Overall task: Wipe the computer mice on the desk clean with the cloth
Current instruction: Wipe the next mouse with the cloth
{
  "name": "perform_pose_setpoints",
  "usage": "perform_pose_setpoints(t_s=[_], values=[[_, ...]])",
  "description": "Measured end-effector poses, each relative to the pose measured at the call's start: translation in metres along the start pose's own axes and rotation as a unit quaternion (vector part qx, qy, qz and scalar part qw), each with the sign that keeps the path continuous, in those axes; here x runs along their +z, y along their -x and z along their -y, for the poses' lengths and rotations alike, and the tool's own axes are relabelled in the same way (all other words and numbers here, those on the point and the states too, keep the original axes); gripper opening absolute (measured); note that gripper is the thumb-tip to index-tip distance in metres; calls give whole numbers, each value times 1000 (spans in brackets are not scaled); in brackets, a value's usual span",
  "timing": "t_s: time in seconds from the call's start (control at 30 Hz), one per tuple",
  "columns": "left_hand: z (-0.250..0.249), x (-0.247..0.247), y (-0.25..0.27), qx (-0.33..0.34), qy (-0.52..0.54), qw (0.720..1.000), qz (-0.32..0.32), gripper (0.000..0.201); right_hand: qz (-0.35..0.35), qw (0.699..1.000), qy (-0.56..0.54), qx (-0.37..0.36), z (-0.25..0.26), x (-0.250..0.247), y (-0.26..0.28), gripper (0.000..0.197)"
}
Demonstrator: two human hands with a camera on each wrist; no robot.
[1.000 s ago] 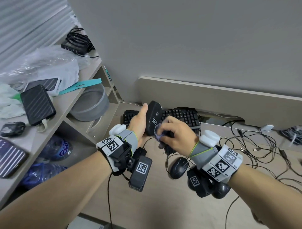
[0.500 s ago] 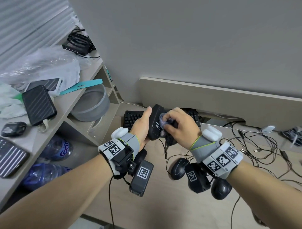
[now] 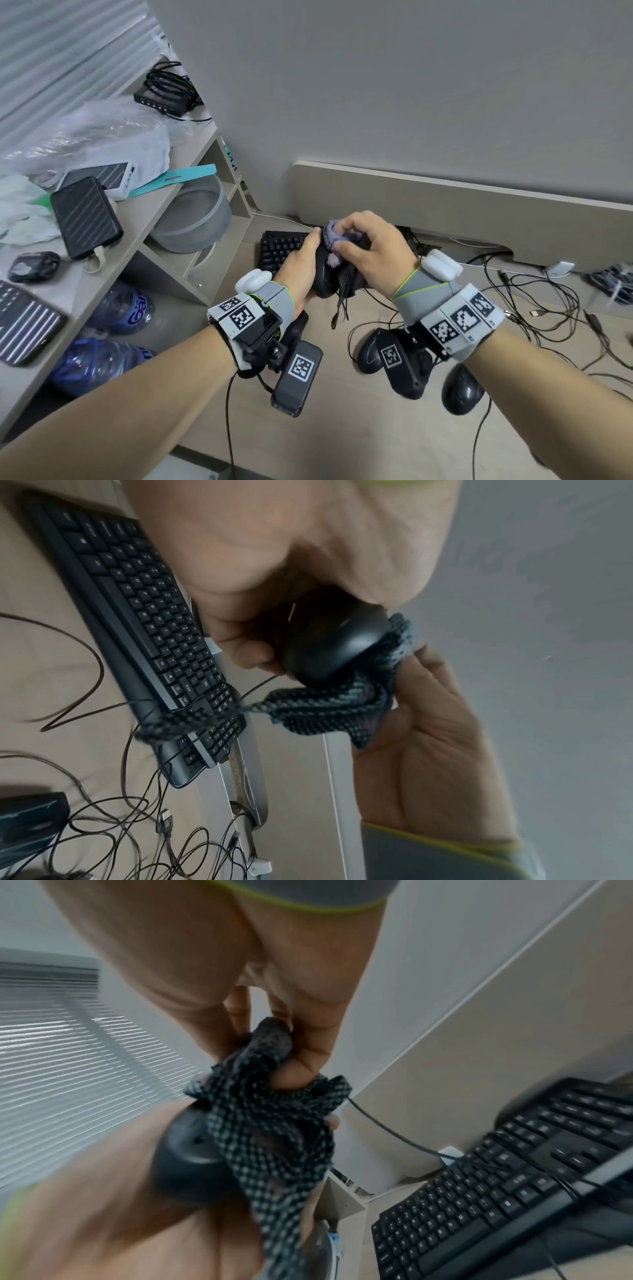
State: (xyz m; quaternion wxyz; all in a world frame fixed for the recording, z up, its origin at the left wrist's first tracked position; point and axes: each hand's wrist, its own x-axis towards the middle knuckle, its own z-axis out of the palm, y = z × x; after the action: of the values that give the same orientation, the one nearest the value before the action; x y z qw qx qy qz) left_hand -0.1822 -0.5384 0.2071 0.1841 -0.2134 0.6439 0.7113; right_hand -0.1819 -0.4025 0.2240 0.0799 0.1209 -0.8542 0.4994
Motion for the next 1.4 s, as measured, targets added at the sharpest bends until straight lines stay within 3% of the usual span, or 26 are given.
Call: perform_pose_setpoints(t_s=[0.1, 0.23, 0.4, 0.57, 0.67, 0.73, 0.9, 1.1, 1.23, 1.33, 1.4], values=[[1, -3, -1, -9, 20, 1000, 5, 40, -25, 998, 36, 51, -12, 1, 2, 22], [2, -4, -2, -4, 27, 1000, 1, 45, 45, 998, 26, -33, 10, 5, 20, 10], [-1, -2, 2, -9, 7, 1000, -6, 48, -19, 998, 56, 35, -10, -4, 0, 18], [0, -4, 2, -10, 14, 1000, -8, 59, 57, 997, 33, -35, 6, 3, 15, 9], [-1, -3, 2, -9, 21, 1000, 4, 50, -12, 1000, 10, 21, -7, -2, -2, 17], [-1, -3, 0, -12, 25, 1000, 4, 46, -9, 999, 34, 32, -12, -1, 5, 21], [3, -2, 0, -27, 47, 998, -13, 40, 69, 996, 23, -55, 16, 7, 22, 11], [4, 3, 5, -37, 40, 998, -16, 40, -5, 1000, 9, 24, -2, 3, -2, 17], [0, -3, 1, -34, 47, 998, -39, 59, 72, 996, 13, -50, 13, 11, 22, 14], [-4, -8, 0, -27, 32, 998, -49, 47, 129, 989, -3, -79, 13, 15, 33, 13], [-5, -9, 2, -27, 30, 998, -40, 43, 150, 987, 2, -59, 2, 15, 35, 12]])
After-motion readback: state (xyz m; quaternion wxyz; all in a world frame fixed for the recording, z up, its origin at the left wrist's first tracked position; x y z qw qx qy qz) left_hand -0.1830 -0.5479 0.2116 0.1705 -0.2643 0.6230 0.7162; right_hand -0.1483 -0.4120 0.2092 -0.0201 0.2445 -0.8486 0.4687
